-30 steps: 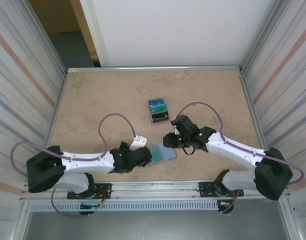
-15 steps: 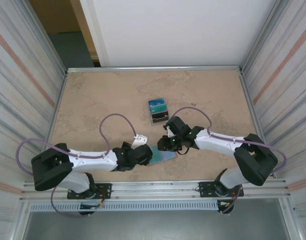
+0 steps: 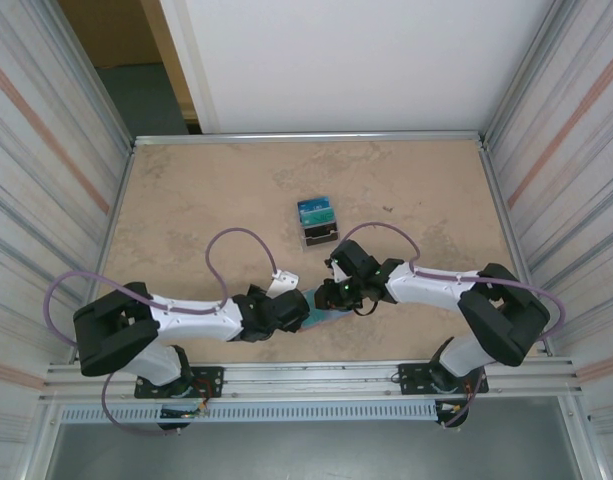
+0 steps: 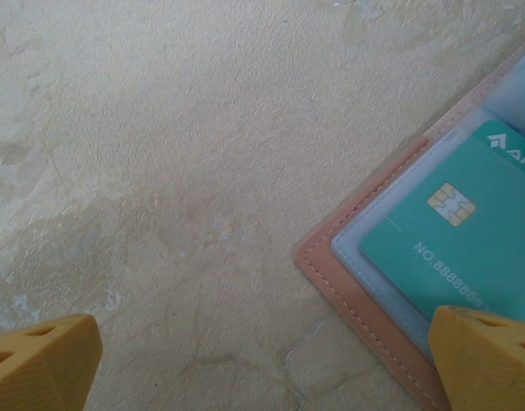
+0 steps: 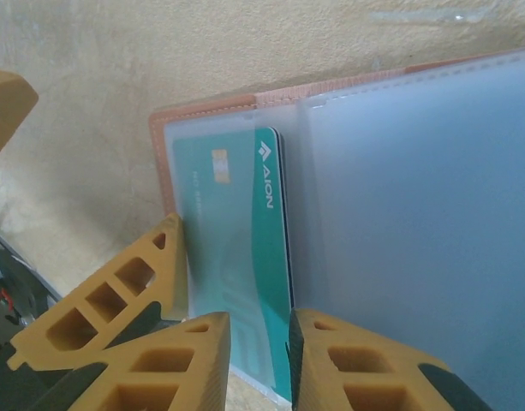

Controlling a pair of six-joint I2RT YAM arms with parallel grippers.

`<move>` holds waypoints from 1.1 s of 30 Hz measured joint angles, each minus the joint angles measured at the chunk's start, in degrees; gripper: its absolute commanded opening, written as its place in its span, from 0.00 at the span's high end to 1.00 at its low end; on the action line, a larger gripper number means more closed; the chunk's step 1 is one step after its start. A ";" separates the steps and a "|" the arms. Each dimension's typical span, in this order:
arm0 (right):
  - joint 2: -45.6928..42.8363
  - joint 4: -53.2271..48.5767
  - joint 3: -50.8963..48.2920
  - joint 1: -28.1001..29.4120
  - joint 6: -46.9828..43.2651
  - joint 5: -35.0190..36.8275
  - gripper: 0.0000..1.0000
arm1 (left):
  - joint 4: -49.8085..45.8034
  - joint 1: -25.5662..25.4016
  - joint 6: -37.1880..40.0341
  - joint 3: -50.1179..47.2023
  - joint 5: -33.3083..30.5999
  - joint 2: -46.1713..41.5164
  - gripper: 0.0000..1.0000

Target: Take the credit cards out of the card holder

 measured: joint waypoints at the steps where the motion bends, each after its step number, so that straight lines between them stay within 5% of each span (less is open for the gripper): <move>1: 0.02 0.04 -0.13 -0.02 0.11 -0.02 0.76 | -0.11 0.00 0.00 0.11 0.00 0.13 0.01; 18: 1.81 4.85 -3.17 -1.88 1.92 -2.36 0.79 | -1.11 0.00 0.00 1.88 -0.24 1.57 0.01; 33: 2.80 19.39 -10.36 -6.25 7.50 -12.63 0.89 | -2.21 0.00 0.02 2.67 -1.64 2.40 0.01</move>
